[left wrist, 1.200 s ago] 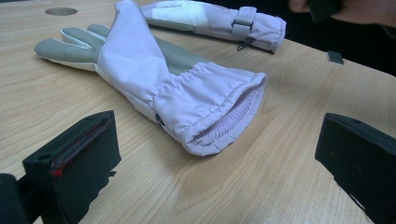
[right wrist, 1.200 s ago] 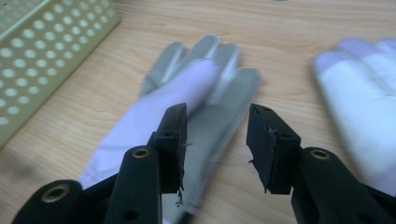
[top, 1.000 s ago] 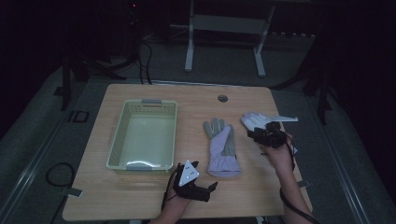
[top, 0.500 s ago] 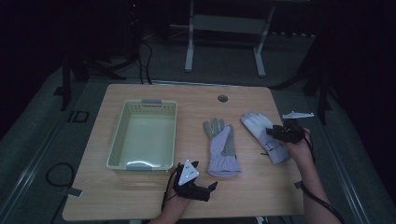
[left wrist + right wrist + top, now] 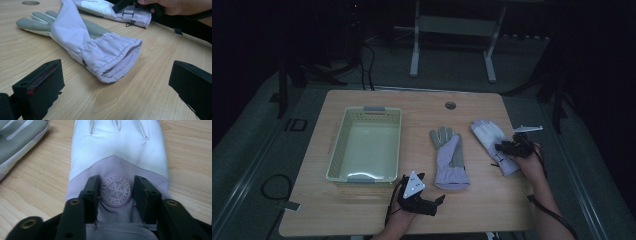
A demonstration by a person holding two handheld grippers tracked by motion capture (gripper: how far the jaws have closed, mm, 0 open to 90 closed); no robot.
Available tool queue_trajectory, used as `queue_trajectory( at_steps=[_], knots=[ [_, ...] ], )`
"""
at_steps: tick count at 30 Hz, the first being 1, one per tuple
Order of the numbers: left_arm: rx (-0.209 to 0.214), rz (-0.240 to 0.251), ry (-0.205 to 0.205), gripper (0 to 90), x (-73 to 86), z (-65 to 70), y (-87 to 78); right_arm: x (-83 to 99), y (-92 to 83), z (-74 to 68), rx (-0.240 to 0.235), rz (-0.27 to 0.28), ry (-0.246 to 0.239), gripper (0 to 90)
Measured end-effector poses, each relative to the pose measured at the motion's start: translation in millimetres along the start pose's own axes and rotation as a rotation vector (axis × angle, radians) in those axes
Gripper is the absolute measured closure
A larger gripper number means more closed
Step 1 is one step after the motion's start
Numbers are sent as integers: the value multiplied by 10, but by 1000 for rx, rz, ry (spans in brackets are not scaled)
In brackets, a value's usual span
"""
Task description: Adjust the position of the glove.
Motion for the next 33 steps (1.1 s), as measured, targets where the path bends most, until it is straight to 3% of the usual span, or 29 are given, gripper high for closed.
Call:
queue_trajectory(
  at_steps=[2,4,8,9,12,18,23,26,33],
  knots=[
    [-2,0,2,0,0,1,0,-3,2,-14,7,-8,-5,624],
    [-2,0,2,0,0,2,0,-31,-12,-87,51,-19,-26,713],
    [-5,-1,5,0,0,6,0,-80,-105,-135,66,22,19,764],
    [-4,-1,5,0,0,7,1,-124,-217,-161,84,53,60,777],
    [-5,-1,3,0,0,5,1,-198,-407,-230,75,97,108,786],
    [-7,-3,7,0,0,9,1,-309,-794,-449,128,159,136,786],
    [-7,-2,12,0,1,13,1,-253,-1003,-582,206,206,179,784],
    [-7,-3,12,0,1,13,1,-145,-1024,-645,251,204,189,784],
    [-9,-2,14,0,1,16,3,128,-832,-728,237,146,269,783]
  ],
)
Point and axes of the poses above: each handheld gripper's, and its own axes: y roughly forward along the jaws, x roughly out of its underside, z roughly to its right, the point moved 3 cm from there along y, roughly forward along the jaws, and after that the axes turned 1 degree about -y, right-handed, at the moved point
